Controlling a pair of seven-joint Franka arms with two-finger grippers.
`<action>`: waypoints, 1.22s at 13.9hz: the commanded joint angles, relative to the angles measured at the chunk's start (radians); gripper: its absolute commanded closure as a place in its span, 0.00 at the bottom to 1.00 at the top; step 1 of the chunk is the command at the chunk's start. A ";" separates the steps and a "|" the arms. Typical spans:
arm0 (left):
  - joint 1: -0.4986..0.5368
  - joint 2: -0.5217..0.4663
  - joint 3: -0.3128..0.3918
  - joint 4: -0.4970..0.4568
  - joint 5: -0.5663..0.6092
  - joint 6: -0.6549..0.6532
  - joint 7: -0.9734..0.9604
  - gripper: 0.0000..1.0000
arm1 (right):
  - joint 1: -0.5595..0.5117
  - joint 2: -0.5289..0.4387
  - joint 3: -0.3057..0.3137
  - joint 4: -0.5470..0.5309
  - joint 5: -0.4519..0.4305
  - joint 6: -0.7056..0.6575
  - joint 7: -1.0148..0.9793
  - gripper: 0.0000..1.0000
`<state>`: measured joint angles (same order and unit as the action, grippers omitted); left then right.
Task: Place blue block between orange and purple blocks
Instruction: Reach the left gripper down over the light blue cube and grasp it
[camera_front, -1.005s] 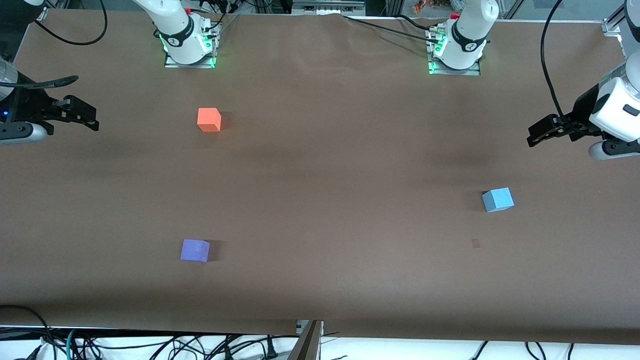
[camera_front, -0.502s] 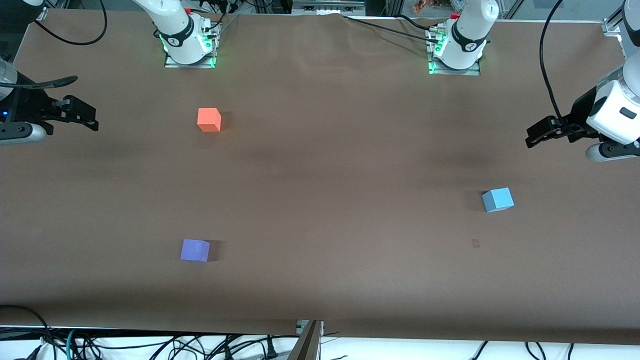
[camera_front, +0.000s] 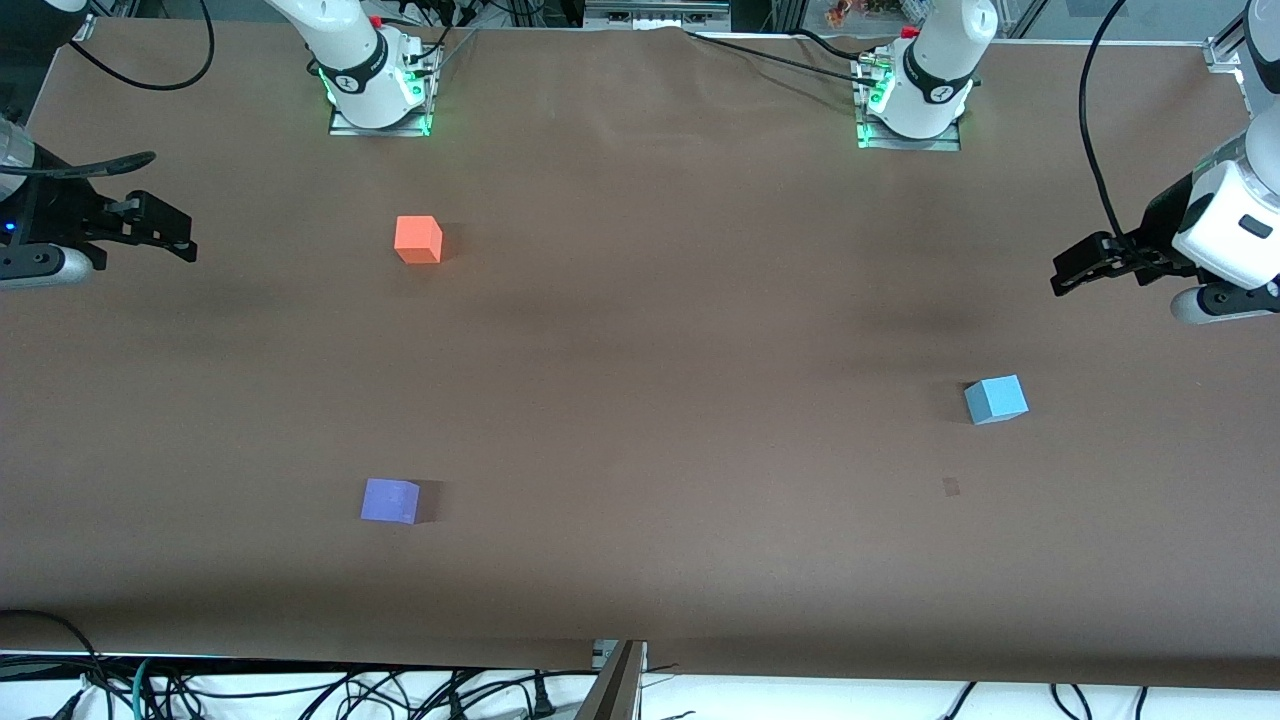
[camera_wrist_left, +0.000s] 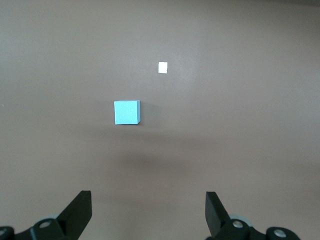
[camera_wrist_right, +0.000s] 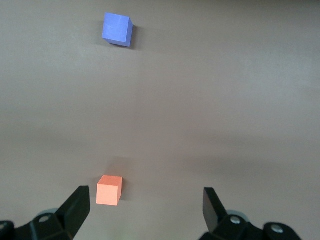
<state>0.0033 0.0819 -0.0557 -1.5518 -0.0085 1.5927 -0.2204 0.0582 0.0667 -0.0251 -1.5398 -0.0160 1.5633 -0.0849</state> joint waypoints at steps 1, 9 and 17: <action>0.000 -0.001 0.001 0.002 -0.019 0.007 0.010 0.00 | -0.001 0.010 -0.001 0.024 -0.007 -0.006 -0.012 0.00; 0.000 0.116 0.002 0.035 -0.007 -0.002 -0.034 0.00 | -0.001 0.010 -0.001 0.024 -0.007 -0.006 -0.012 0.00; 0.058 0.325 0.020 -0.090 0.074 0.244 0.107 0.00 | -0.001 0.010 -0.001 0.024 -0.007 -0.006 -0.012 0.00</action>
<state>0.0662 0.4116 -0.0335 -1.5639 0.0150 1.7279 -0.1415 0.0581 0.0678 -0.0257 -1.5384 -0.0160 1.5633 -0.0849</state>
